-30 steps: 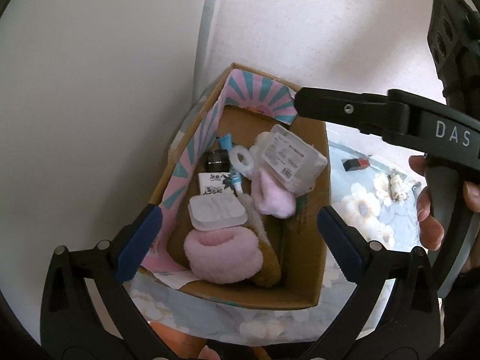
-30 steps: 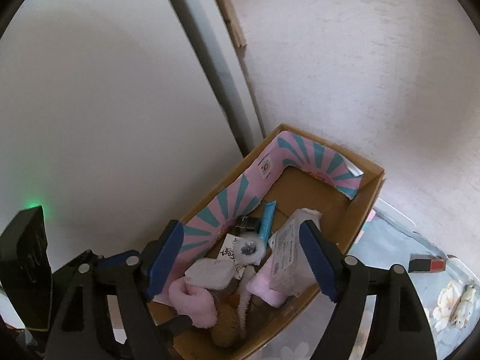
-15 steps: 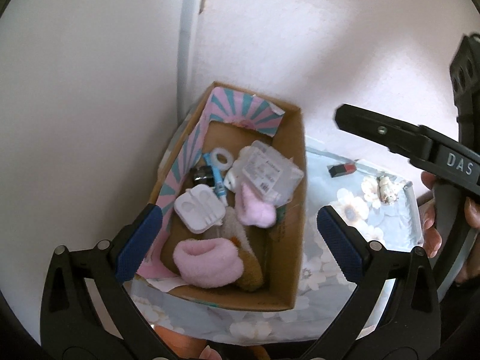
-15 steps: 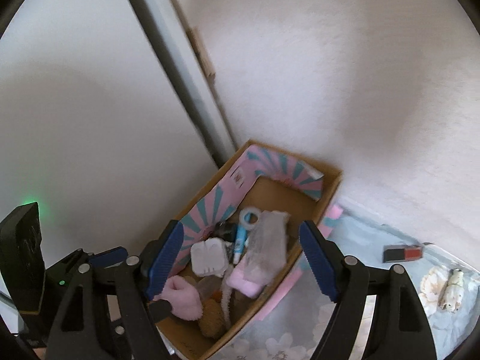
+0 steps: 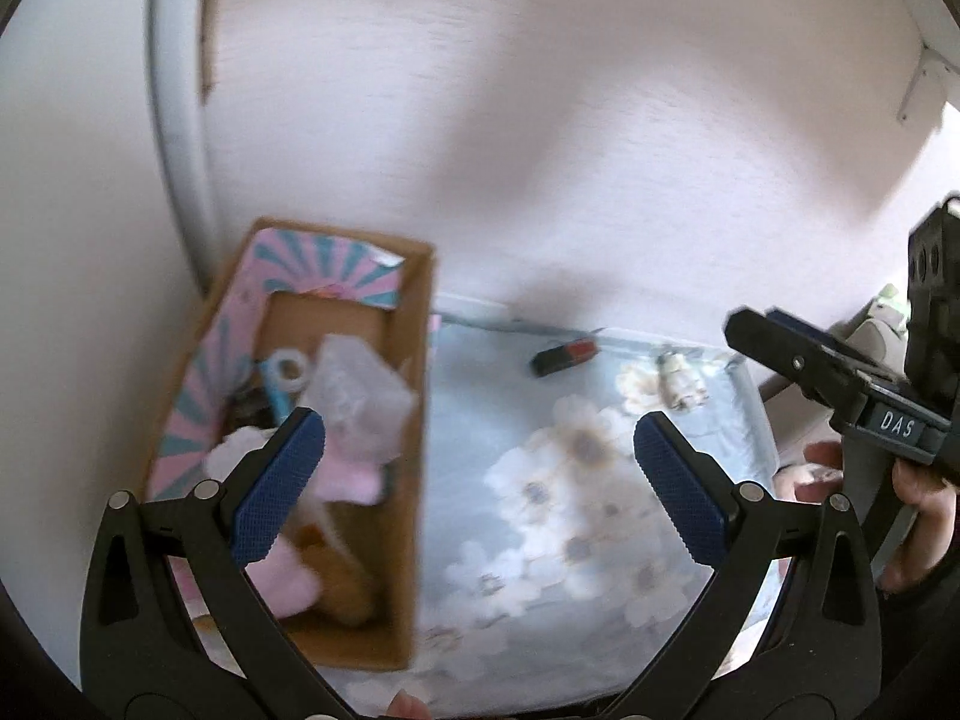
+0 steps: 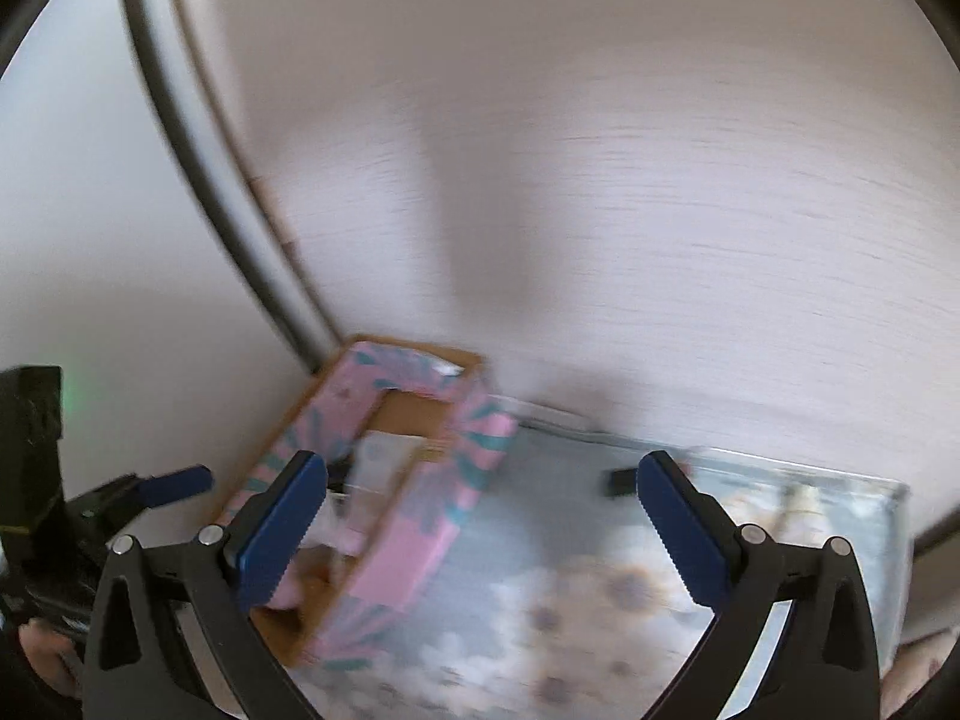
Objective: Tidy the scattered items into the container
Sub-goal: 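Move both tools back over the tray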
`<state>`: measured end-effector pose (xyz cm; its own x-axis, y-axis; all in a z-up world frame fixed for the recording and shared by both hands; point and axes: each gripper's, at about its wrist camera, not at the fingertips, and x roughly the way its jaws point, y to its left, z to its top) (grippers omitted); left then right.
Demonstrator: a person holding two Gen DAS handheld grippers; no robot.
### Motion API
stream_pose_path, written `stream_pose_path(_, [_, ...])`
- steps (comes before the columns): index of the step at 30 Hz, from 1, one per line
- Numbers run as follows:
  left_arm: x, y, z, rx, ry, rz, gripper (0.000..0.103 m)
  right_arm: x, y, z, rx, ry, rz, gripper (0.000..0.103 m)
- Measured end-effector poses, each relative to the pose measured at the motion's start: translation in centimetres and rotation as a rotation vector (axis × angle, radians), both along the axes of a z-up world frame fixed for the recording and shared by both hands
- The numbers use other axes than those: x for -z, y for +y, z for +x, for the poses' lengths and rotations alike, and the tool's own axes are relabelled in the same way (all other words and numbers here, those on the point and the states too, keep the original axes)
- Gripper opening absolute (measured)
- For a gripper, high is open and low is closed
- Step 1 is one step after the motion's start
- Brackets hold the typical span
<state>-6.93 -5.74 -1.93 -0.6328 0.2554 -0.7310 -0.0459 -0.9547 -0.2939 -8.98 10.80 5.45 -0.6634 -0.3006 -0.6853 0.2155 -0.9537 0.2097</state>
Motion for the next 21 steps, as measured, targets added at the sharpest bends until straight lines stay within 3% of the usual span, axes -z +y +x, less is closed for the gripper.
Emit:
stream_pose_path(3, [0.2, 2.1, -0.7, 0.025, 0.027, 0.034, 0.103, 0.4, 3.5, 0.8, 0.065, -0.004, 0.014, 0.102])
stream_pose_path(10, [2.3, 8.4, -3.4, 0.068, 0.002, 0.004, 0.103, 2.6, 10.4, 2.8, 0.166, -0.057, 0.078, 0.102])
stream_pose_path(16, [6.5, 13.6, -6.6, 0.015, -0.076, -0.056, 0.103, 5.5, 13.8, 2.8, 0.189, -0.121, 0.153, 0.102])
stream_pose_path(21, [10.7, 16.5, -10.3, -0.084, -0.123, -0.152, 0.103, 8.9, 15.9, 1.5, 0.175, -0.167, 0.14, 0.102])
